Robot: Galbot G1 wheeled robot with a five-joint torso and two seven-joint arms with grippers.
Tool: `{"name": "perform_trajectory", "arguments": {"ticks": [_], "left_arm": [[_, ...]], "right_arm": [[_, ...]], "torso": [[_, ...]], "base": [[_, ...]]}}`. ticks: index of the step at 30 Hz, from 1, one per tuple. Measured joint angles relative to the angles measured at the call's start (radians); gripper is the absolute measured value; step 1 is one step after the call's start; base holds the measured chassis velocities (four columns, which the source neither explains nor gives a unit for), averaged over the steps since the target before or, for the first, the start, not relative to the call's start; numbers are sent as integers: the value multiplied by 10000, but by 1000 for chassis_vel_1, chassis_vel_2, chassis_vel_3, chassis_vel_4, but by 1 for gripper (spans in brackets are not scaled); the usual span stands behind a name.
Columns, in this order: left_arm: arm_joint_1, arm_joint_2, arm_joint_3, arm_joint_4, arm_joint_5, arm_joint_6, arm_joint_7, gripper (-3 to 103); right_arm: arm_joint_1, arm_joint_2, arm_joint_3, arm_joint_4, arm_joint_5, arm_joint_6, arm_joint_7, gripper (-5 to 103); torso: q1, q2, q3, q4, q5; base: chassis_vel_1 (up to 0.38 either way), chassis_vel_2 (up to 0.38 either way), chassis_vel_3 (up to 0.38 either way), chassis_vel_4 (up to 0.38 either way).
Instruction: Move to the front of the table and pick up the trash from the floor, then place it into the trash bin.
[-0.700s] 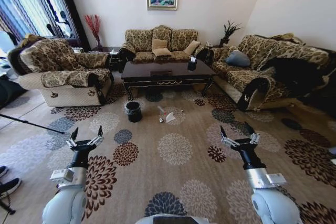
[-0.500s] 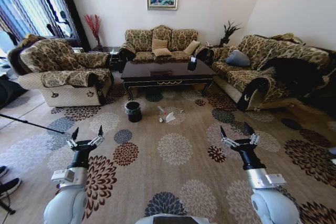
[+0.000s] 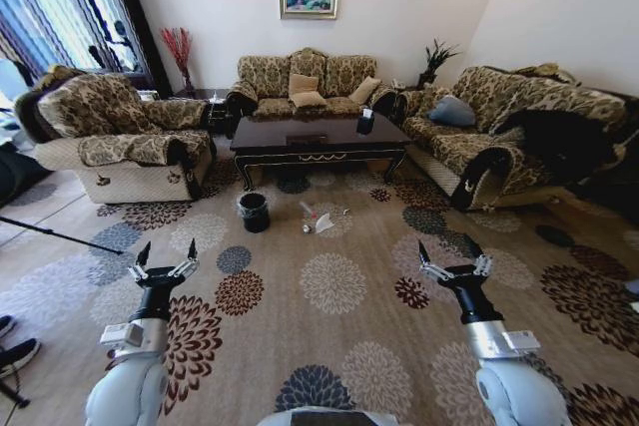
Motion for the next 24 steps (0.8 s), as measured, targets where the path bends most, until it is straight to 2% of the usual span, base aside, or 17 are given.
{"name": "perform_trajectory", "arguments": {"ticks": [7,12,24], "left_arm": [[38,-66,-25,65,125,76,-71,100],[78,-65,-34,103,79,78,-76,100],[235,-52,-24,-70,2,79,-69,100]], "right_arm": [[-23,24,0,-2,6,11,-2,100],[-46,57,0,-18,15,24,6,100],[-45,86,-1,-131,75,93,55,100]], "torso": [[-3,-9,-4,-1,0],[-77,-166,-84,-1,0],[-384,-851,-466,0,0]], "base": [[0,0,0,0],[0,0,0,0],[0,0,0,0]]}}
